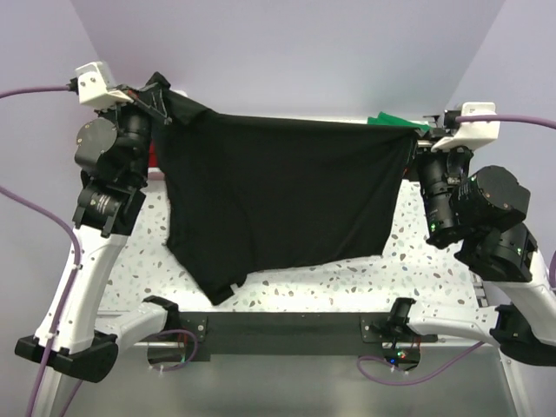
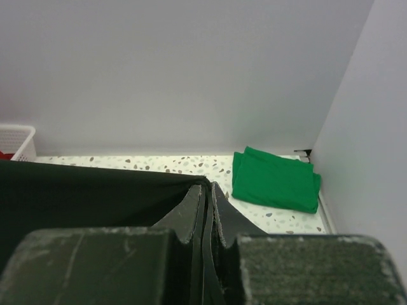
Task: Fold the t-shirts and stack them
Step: Flatten the tshirt out
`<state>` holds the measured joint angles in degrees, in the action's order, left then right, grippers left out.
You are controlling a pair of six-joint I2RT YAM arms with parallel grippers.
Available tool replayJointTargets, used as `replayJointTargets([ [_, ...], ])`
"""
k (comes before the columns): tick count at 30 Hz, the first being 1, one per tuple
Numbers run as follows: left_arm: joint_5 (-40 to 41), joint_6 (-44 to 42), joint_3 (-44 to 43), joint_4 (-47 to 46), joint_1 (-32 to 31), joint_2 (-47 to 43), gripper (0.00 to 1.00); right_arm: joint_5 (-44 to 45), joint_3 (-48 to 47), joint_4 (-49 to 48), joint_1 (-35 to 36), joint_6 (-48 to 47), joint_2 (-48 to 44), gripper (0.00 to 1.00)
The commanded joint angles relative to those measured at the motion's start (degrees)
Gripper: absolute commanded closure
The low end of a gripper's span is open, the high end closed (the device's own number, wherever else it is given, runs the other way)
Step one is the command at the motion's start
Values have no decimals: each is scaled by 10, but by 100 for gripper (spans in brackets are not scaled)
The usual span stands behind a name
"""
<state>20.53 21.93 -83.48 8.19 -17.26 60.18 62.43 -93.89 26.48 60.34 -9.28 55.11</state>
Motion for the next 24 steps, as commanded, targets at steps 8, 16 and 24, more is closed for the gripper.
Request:
replayJointTargets([
  [8,34,-5,-35,14,5,-17,100,11,16,-5,-1,29,65,100],
  [16,24,3,-28,19,4,-29,100,-158,-7,35,-31,140,162,100],
  [24,23,3,-29,19,5,-29,100,-303,-30,50,-232,220,223,100],
])
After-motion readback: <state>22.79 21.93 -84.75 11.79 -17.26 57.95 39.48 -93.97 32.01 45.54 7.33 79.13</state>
